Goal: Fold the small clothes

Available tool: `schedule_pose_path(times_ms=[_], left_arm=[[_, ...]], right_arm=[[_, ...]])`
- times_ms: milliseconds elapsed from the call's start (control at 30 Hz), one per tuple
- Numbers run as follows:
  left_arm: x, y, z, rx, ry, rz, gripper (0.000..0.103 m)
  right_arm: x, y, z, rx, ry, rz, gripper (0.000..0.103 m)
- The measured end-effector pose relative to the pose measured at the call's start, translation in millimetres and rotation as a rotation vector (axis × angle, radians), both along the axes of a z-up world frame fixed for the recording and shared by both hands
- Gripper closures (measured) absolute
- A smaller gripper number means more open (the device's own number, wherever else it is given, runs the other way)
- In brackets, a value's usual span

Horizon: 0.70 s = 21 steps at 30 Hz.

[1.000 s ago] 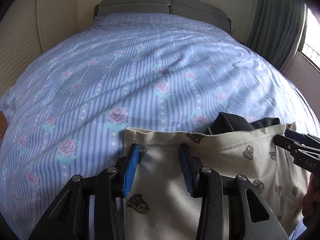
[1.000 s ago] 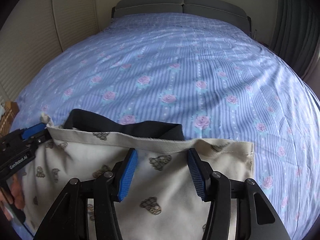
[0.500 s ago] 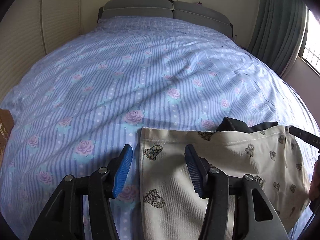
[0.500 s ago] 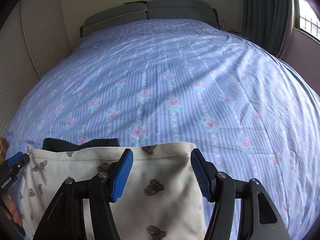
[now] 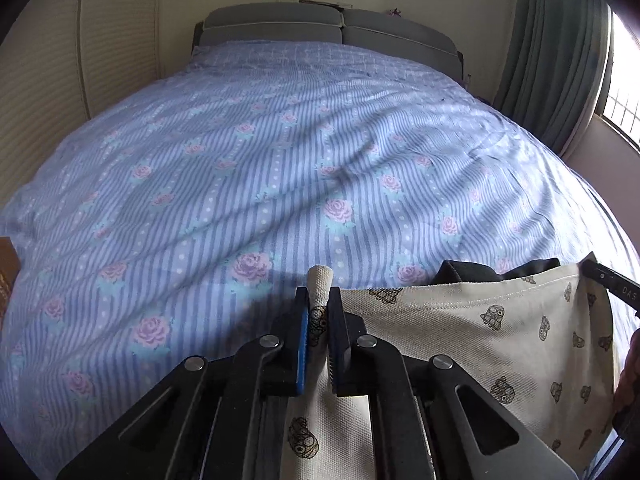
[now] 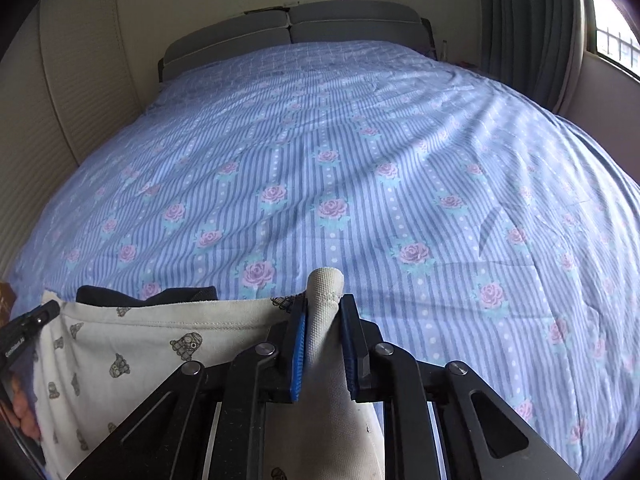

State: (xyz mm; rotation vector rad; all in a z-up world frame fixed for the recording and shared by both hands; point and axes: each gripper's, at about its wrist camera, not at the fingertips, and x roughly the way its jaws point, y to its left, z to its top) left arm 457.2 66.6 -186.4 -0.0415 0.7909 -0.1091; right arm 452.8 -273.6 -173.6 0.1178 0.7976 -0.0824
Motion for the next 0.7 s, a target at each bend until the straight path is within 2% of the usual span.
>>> schedule_pose_path(times_ms=[133, 200, 233, 267, 300, 433, 500, 567, 700], left_arm=[[6, -4, -11, 0.014, 0.043, -0.016, 0.092], [2, -3, -5, 0.008, 0.023, -0.019, 0.087], [-2, -1, -1, 0.004, 0.014, -0.014, 0.075], [-8, 1, 5, -0.004, 0.002, -0.01, 0.064], [-16, 3, 11, -0.011, -0.01, -0.009, 0.062], [-68, 10, 28, -0.013, -0.025, -0.002, 0.061], [-102, 15, 29, -0.021, -0.015, 0.014, 0.061], [-135, 20, 25, -0.029, 0.007, 0.048, 0.06], [-186, 32, 5, -0.051, 0.072, 0.123, 0.06]], right_arm=[[11, -16, -12, 0.064, 0.069, -0.031, 0.093], [7, -16, -5, 0.05, 0.047, -0.025, 0.092], [4, -14, -1, 0.036, 0.038, -0.023, 0.09], [0, -13, 4, 0.026, 0.03, -0.02, 0.082], [-5, -11, 9, 0.022, 0.021, -0.012, 0.071], [-45, 1, 30, 0.006, -0.021, 0.022, 0.061], [-76, 6, 37, -0.005, -0.045, 0.028, 0.046], [-109, 11, 40, -0.016, -0.061, 0.018, 0.039], [-165, 11, 34, -0.024, -0.054, -0.007, 0.038]])
